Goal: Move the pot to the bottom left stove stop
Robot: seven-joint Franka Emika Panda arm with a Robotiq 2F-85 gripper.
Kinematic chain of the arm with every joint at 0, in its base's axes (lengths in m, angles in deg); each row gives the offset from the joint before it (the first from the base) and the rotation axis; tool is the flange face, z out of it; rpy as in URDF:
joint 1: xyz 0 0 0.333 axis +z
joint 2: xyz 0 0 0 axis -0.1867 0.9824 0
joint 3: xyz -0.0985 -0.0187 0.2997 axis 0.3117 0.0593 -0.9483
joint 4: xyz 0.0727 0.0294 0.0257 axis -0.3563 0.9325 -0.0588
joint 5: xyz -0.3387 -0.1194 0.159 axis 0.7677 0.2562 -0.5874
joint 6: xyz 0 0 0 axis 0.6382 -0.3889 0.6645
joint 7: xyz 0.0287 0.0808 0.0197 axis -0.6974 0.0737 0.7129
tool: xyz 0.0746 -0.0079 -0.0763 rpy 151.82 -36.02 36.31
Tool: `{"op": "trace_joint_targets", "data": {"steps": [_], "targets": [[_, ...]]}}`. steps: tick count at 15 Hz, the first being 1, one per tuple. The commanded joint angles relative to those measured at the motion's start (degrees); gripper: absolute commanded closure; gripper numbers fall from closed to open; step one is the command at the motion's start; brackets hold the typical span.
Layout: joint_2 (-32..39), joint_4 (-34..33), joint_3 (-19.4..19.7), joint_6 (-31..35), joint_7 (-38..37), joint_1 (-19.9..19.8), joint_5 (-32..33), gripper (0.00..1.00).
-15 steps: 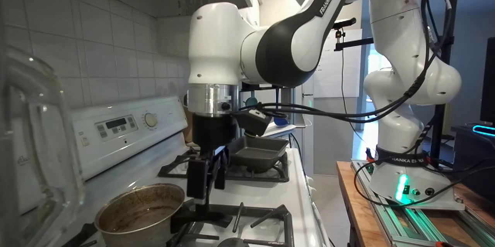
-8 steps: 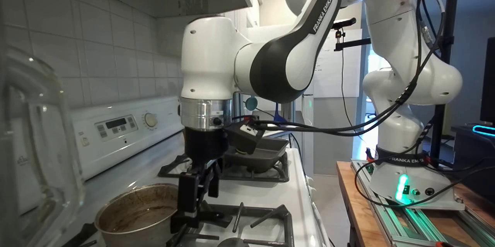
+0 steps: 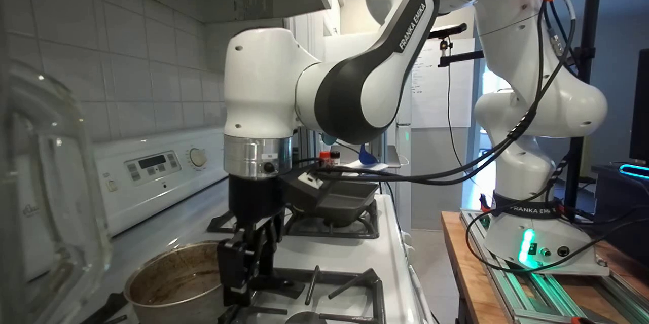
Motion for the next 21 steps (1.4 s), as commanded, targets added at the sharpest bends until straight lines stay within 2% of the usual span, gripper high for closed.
{"op": "trace_joint_targets", "data": {"steps": [1,6,13,21], "targets": [[1.7,-2.2,1.0,-0.1,-2.2,1.4,1.3,0.62],[1.8,-2.5,1.3,-0.1,-2.2,1.7,1.4,0.96],[0.1,-1.6,0.4,-0.4,-2.0,1.5,-0.2,0.94],[-5.7,1.1,0.7,-1.6,-8.2,4.7,2.9,0.94]]}}
